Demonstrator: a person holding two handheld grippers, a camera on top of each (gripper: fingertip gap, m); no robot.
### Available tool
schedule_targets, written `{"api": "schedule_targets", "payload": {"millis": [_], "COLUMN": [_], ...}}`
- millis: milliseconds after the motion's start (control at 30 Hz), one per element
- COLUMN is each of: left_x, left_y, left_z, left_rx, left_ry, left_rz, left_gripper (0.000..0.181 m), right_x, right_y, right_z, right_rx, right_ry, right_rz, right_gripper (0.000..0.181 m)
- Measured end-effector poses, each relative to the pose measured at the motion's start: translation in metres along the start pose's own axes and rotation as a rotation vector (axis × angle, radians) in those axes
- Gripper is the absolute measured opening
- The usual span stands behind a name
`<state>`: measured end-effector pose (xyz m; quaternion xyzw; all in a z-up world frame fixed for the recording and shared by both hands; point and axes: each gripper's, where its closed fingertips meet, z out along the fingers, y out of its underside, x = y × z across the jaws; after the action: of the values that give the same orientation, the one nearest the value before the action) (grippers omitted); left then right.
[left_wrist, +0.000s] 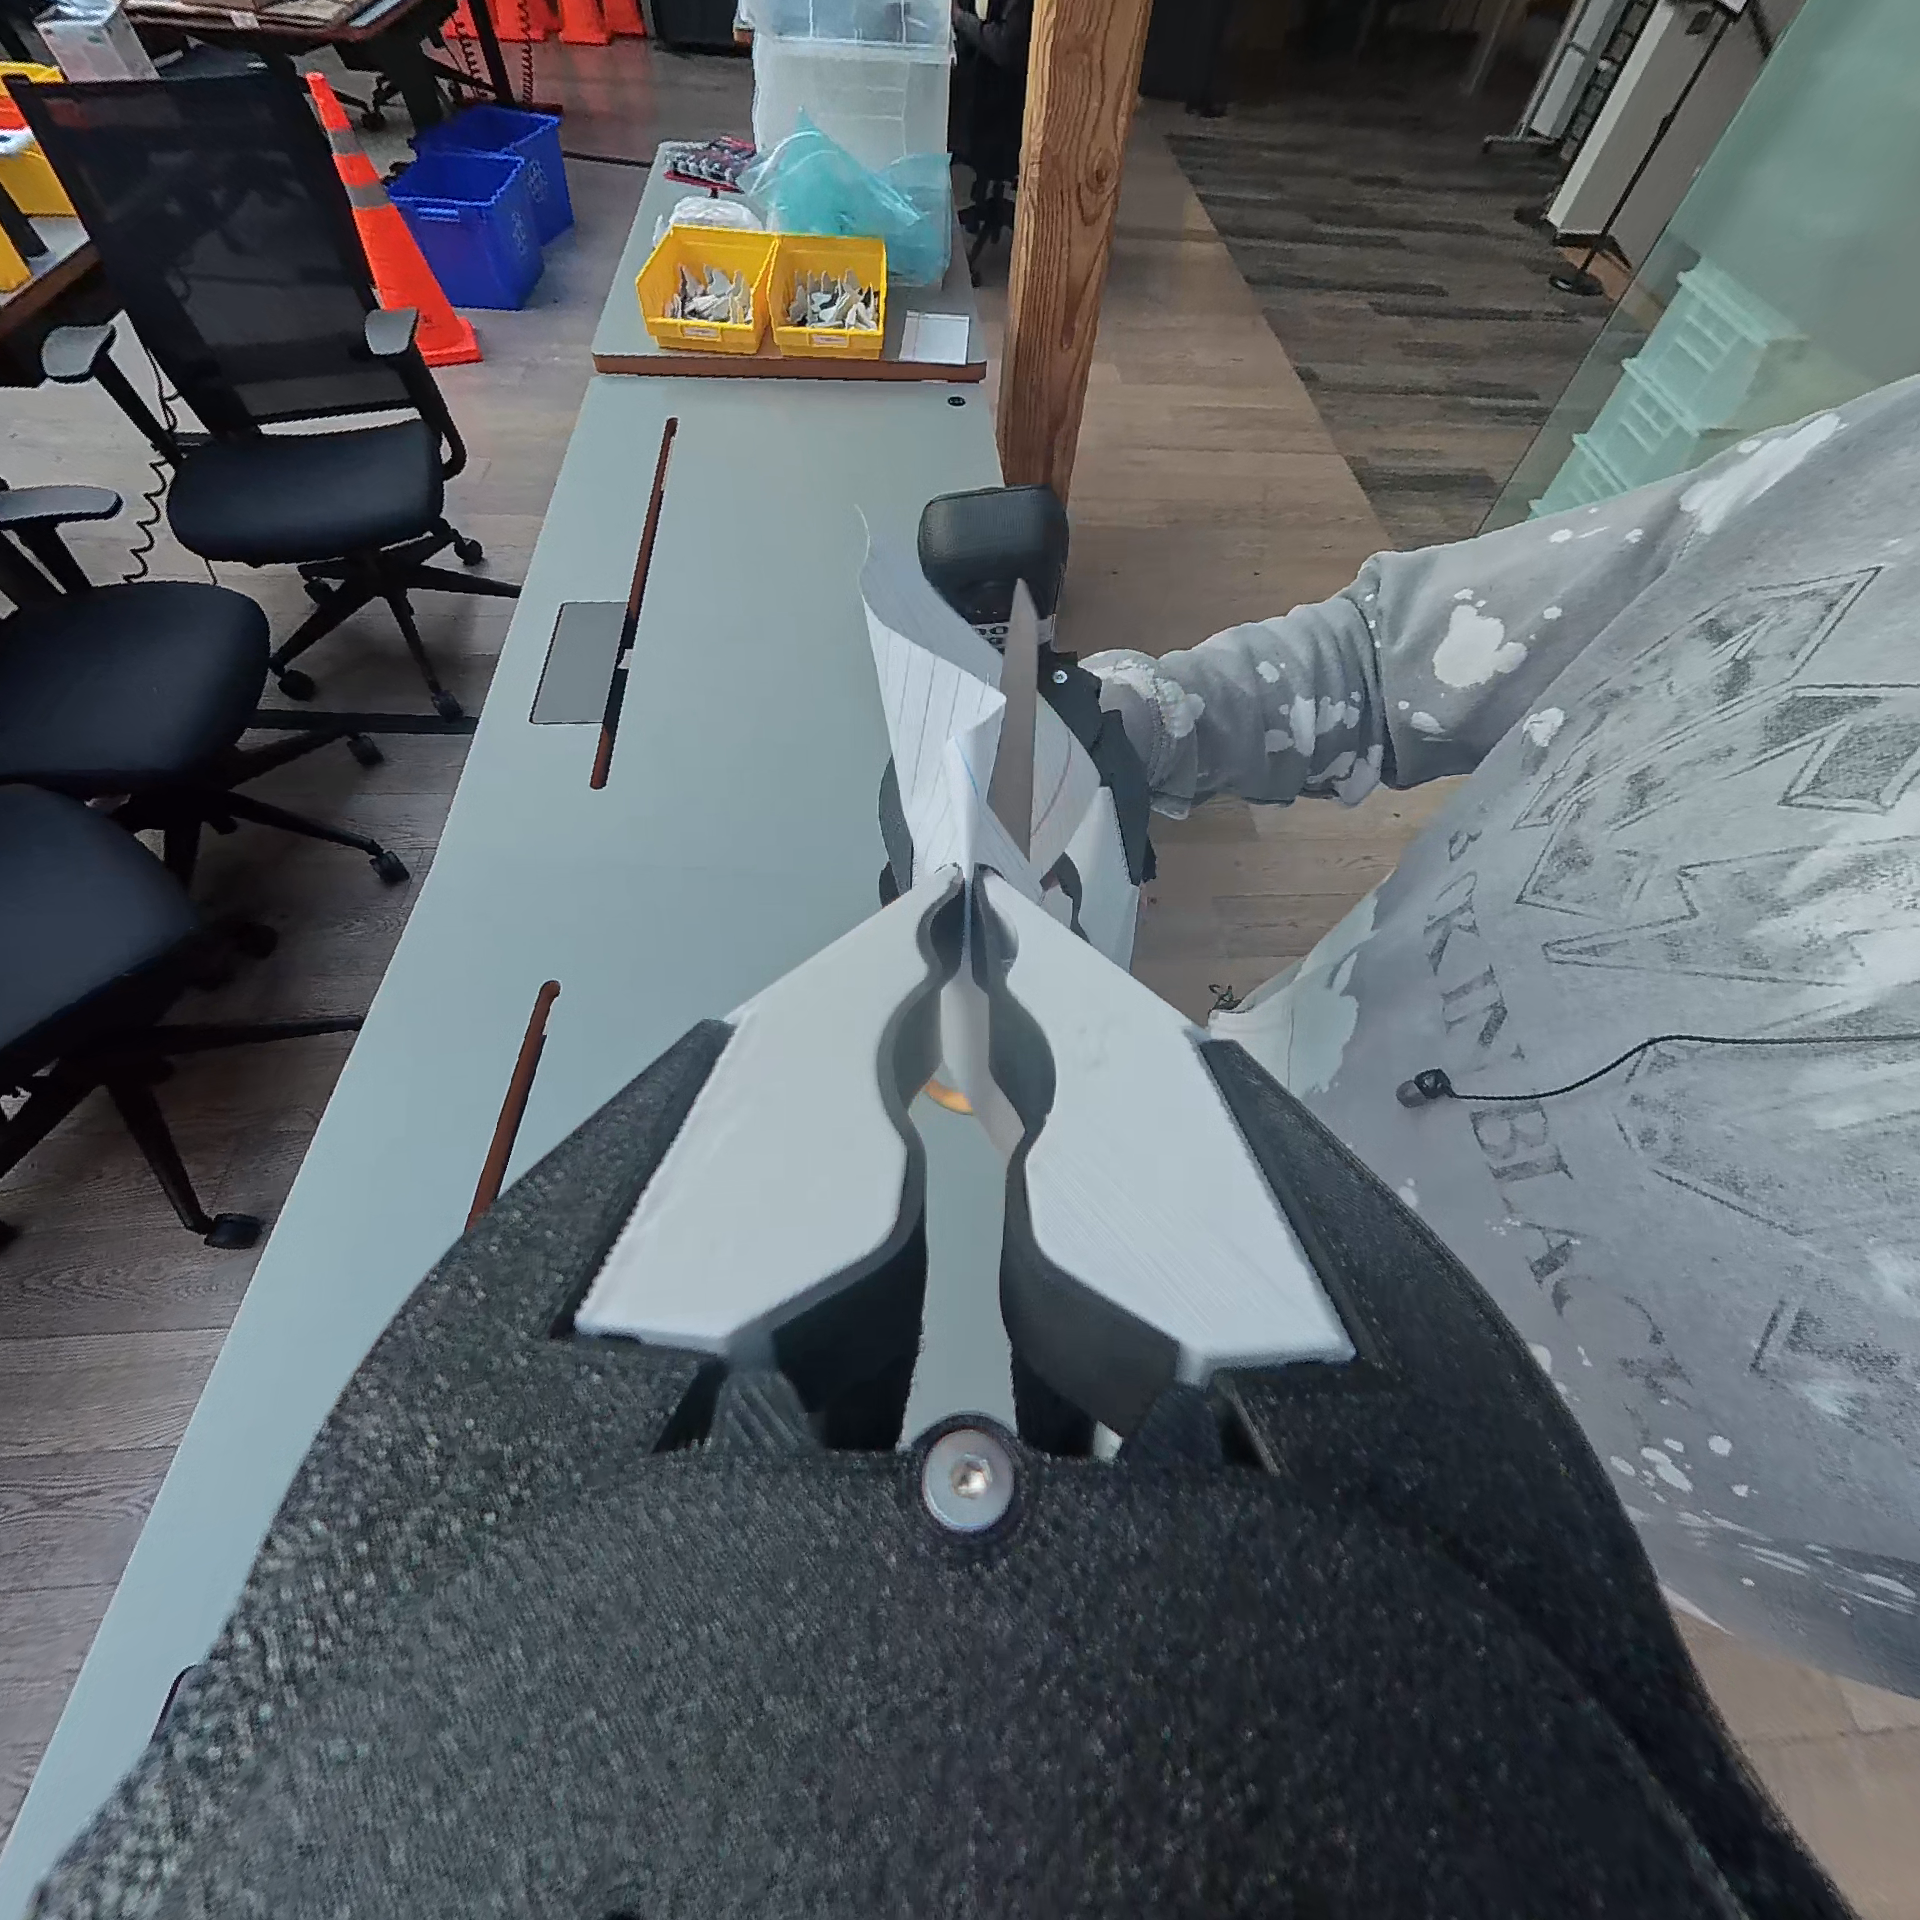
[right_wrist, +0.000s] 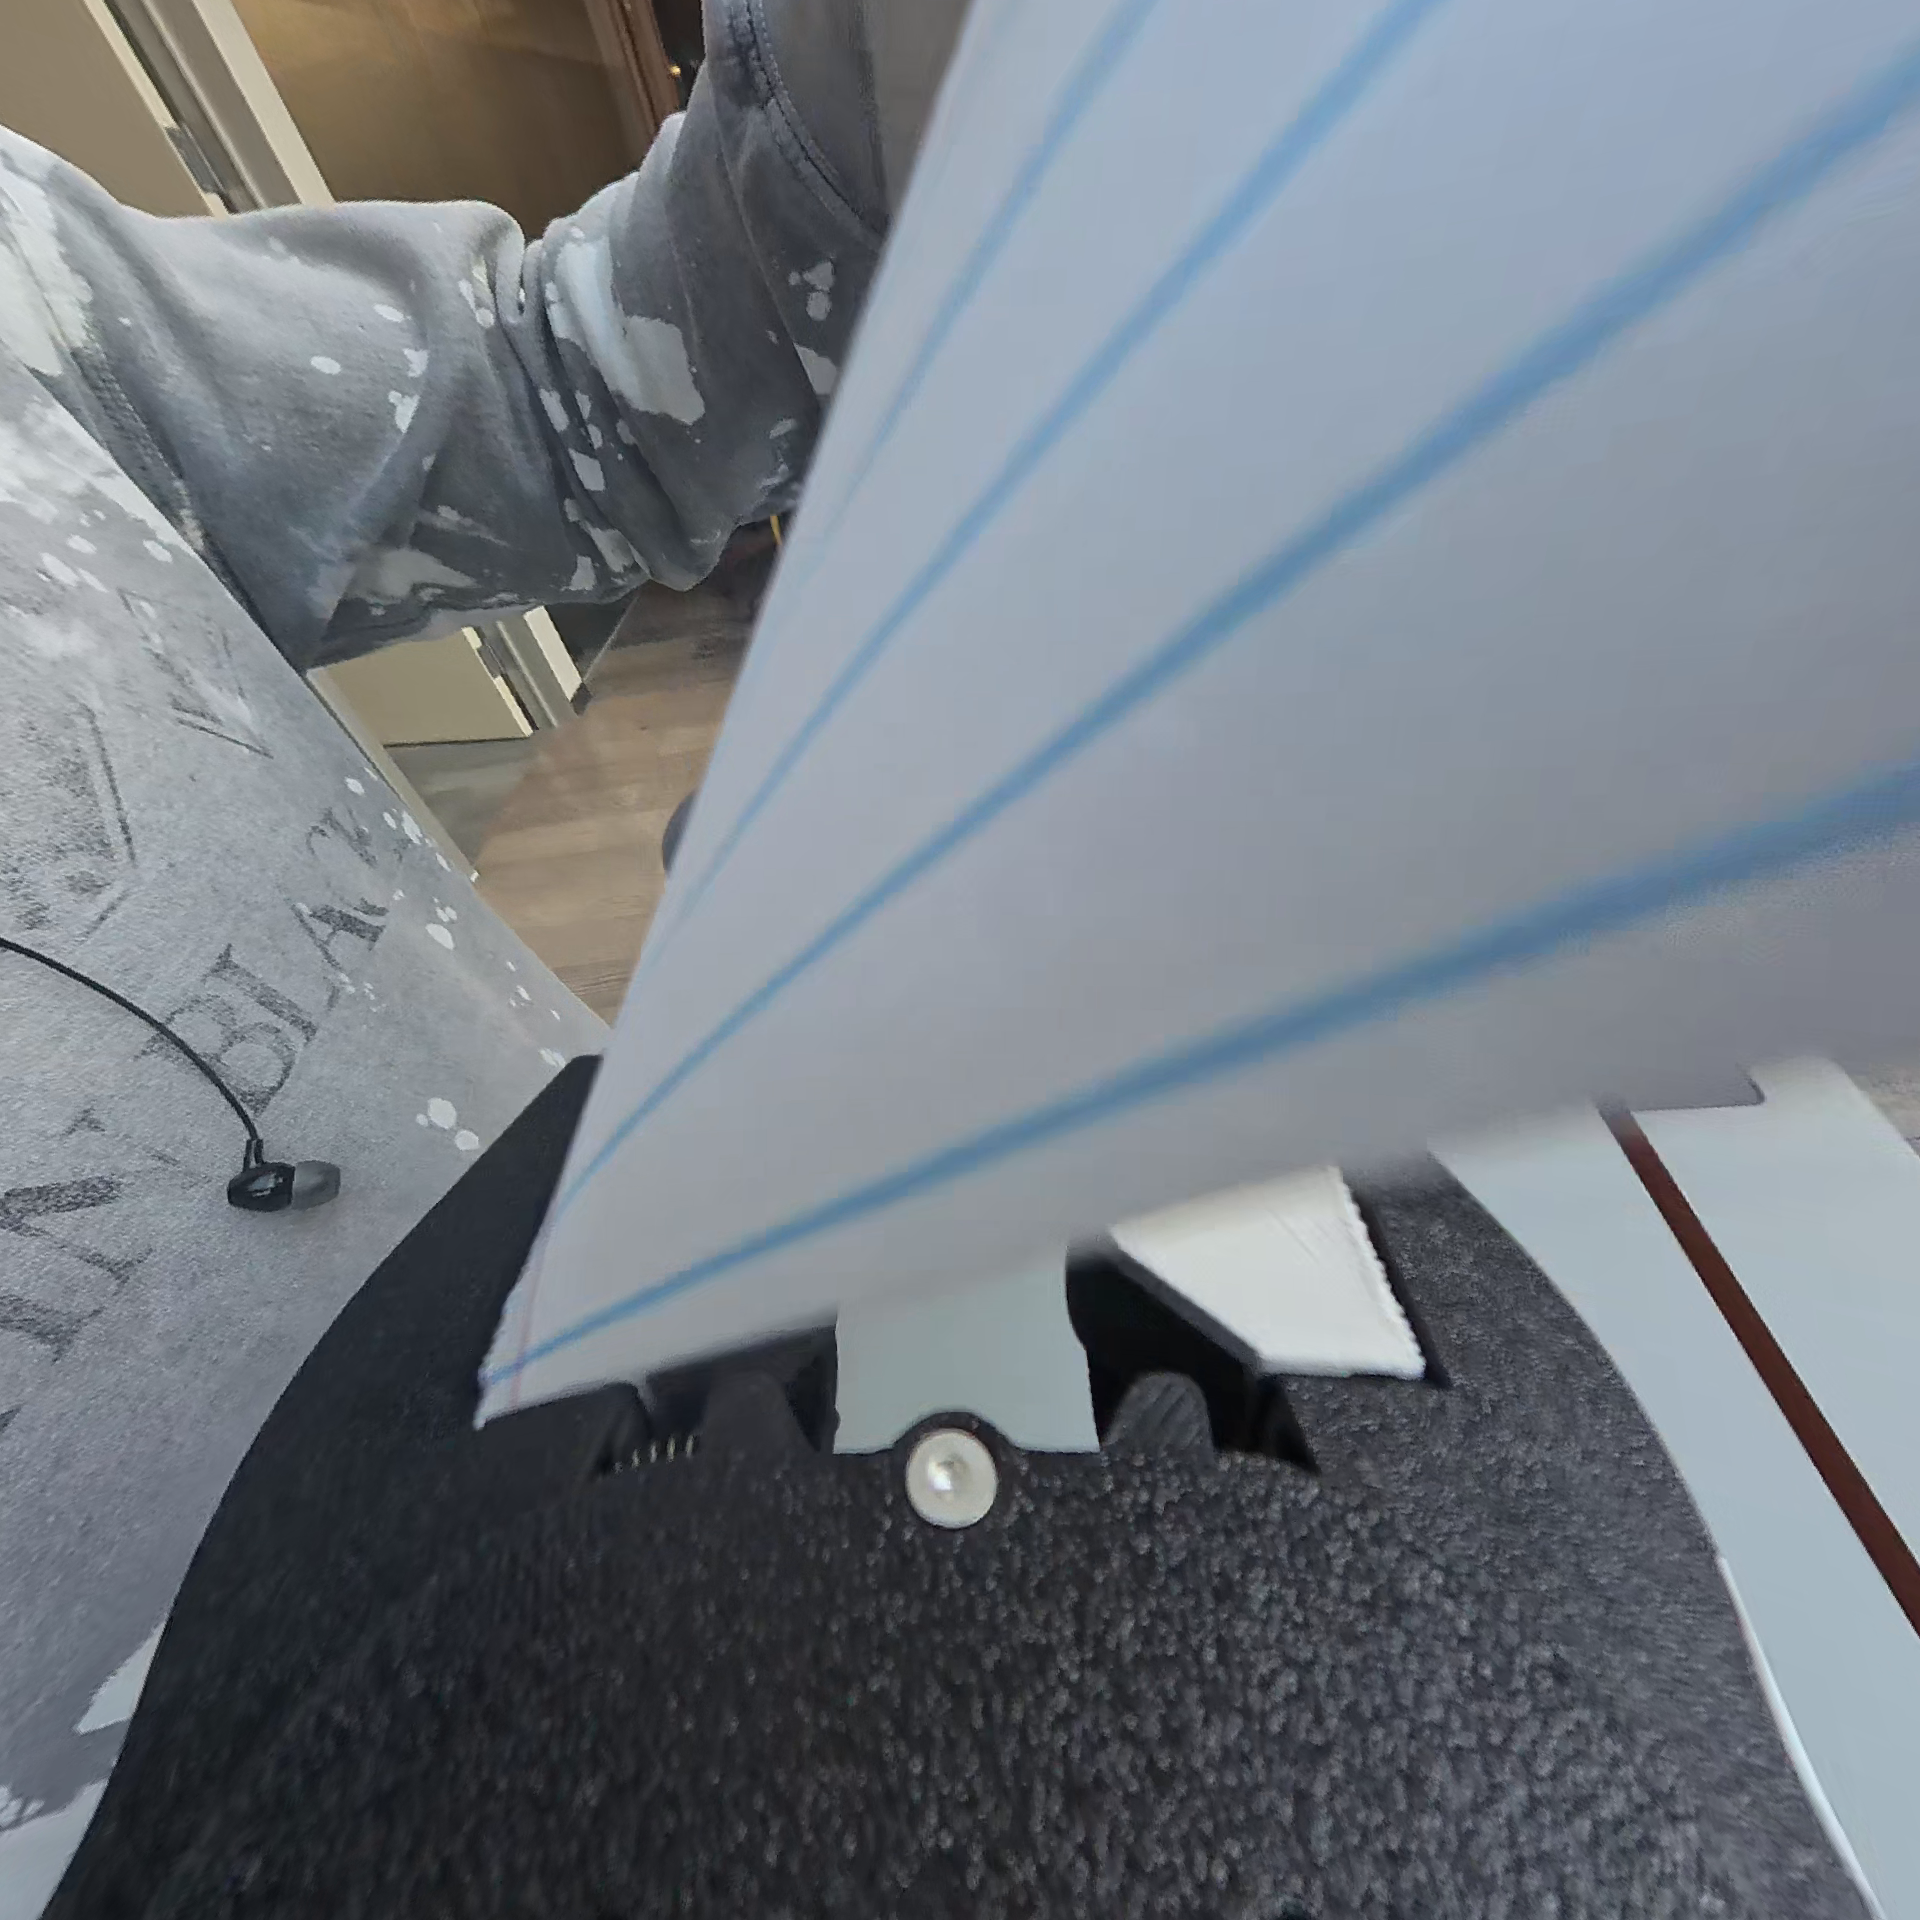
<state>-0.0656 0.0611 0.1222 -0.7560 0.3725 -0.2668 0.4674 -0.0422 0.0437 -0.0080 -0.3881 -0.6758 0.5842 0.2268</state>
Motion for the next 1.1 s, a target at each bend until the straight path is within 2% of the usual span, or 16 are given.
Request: {"api": "schedule_targets", "payload": {"millis": [367,733,933,1100], "left_x": [0.009,0.019,0.022,0.027], "left_y": [0.01,-0.014,-0.017,-0.024], "left_z": [0.003,-0.009,-0.008,-0.008], "left_rx": [-0.065,0.006,-0.018,0.005], "left_ry": [0.045,0.092,0.112,0.142], "left_rz": [0.037,0.051,0.048,0.047], "left_gripper": [0.0,0.0,0.0,0.0], "right_x": [0.0,-0.021,-0.029,-0.04], "right_y": [-0.003,-0.014,-0.01,-0.016], "right_z": [-0.005,-0.009,-0.005,-0.004], "right_rx": [0.057,0.227,0.193,0.228], "right_ry": [-0.017,-0.184,-0.188,-0.212], "right_rz": [0.021,0.052,0.002,-0.05], "right_gripper": [0.024,0.021,0.023,0.024]}}
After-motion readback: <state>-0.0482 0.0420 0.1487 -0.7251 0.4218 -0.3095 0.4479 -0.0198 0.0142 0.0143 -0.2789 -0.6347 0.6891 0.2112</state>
